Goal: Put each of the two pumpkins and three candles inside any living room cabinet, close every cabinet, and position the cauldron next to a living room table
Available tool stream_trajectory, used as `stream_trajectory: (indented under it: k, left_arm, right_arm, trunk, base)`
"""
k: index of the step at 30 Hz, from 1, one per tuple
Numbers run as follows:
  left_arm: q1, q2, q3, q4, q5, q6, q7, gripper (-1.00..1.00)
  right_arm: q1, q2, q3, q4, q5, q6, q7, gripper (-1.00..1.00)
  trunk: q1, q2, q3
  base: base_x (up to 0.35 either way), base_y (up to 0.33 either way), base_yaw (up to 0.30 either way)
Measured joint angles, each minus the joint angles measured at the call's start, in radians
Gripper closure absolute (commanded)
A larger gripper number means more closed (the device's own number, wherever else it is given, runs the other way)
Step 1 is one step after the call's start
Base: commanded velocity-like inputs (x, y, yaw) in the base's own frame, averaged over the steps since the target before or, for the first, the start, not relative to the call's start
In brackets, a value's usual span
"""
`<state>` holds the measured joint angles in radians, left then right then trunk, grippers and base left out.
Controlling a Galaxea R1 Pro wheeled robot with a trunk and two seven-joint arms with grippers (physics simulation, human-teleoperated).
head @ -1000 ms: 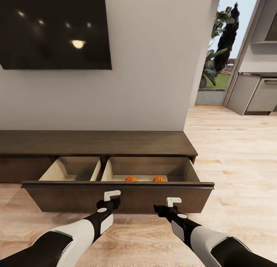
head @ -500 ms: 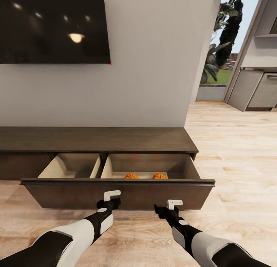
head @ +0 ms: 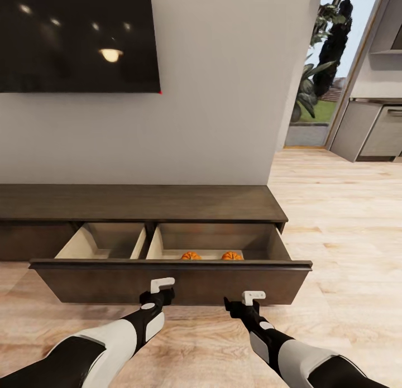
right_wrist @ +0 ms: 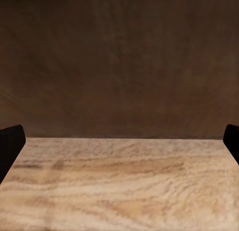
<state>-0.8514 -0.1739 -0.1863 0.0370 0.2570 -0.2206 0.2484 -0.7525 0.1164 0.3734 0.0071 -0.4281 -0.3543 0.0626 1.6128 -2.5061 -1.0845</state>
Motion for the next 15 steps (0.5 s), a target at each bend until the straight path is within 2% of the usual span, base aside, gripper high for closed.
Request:
stream_trajectory:
  k: [4, 15]
  left_arm:
    - [0.0, 0.0, 0.0, 0.0, 0.0, 0.001, 0.0, -1.0]
    - [0.0, 0.0, 0.001, 0.001, 0.002, 0.002, 0.0, -1.0]
  right_arm:
    - [0.0, 0.0, 0.0, 0.0, 0.0, 0.0, 0.0, -1.0]
    - [0.0, 0.0, -0.001, 0.0, 0.0, 0.0, 0.0, -1.0]
  trunk:
    - [0.0, 0.0, 0.0]
    - [-0.001, 0.0, 0.0]
  base:
    - [0.146, 0.0, 0.0]
    - [0.291, 0.0, 0.0]
